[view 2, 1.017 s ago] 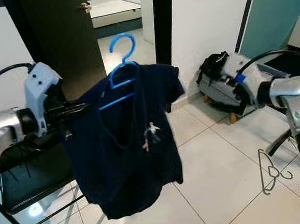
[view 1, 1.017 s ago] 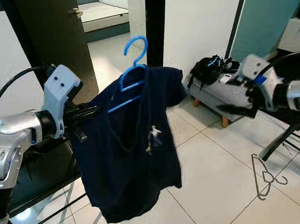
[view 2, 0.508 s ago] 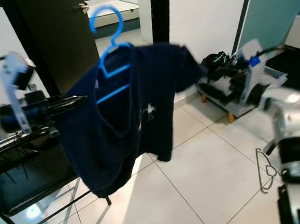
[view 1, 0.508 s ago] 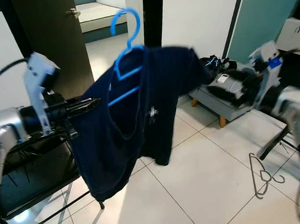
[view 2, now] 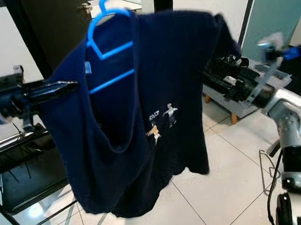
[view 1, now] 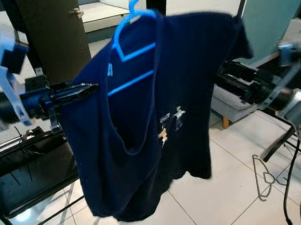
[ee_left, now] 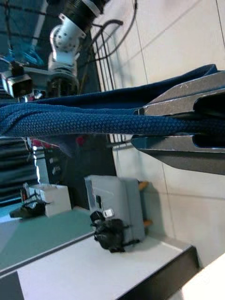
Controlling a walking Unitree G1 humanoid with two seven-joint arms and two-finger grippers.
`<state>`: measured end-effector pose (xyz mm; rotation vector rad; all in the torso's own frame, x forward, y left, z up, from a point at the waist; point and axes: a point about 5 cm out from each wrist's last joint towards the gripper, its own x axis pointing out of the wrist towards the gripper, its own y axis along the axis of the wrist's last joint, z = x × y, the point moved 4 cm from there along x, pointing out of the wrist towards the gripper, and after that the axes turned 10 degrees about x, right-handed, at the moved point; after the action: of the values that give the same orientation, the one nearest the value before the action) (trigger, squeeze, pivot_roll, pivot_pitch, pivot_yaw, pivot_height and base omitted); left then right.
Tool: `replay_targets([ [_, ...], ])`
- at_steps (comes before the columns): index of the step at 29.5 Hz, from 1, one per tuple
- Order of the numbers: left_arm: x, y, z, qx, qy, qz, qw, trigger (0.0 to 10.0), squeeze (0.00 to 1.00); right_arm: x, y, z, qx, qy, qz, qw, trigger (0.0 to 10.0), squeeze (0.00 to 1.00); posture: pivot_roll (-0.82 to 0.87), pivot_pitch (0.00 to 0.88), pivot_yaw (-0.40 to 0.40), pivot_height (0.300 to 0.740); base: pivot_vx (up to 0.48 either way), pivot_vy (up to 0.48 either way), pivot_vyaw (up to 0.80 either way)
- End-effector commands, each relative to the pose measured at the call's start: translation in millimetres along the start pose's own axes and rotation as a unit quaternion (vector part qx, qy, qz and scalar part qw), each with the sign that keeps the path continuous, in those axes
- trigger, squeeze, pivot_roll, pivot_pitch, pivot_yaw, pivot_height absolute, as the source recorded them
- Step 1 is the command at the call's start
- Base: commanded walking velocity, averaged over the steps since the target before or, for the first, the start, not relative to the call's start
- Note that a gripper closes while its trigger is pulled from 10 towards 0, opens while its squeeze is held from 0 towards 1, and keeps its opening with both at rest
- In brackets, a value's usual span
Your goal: Hang hanger
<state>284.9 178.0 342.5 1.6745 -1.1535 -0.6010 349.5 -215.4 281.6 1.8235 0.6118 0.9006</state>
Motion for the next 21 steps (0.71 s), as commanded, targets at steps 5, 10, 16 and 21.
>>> replay_targets([
  [5,1.9,15.9,4.8,0.015,-0.016,0.022,0.999,0.0,0.00,0.7,-1.2,-2.6,0.006,-0.001,0.009,1.000,0.0,0.00,0.00,0.000,-0.010,0.740,0.000,0.000,0.00],
  [10,4.2,21.4,4.3,0.015,-0.018,0.033,0.999,0.0,0.00,0.8,4.7,0.9,0.006,-0.016,0.025,1.000,0.0,0.00,0.00,0.000,-0.010,0.740,0.000,0.000,0.00],
  [16,2.8,12.2,-9.7,0.024,0.027,0.004,0.999,0.0,0.00,-0.7,12.9,7.7,0.004,-0.040,0.046,0.998,0.0,0.00,0.00,0.000,-0.009,0.740,0.000,0.000,0.00],
  [21,-9.8,-6.3,-35.9,0.030,0.112,-0.060,0.991,0.0,0.00,-10.4,33.4,28.6,0.000,-0.115,0.098,0.989,0.0,0.00,0.00,0.000,-0.006,0.740,0.000,0.000,0.00],
])
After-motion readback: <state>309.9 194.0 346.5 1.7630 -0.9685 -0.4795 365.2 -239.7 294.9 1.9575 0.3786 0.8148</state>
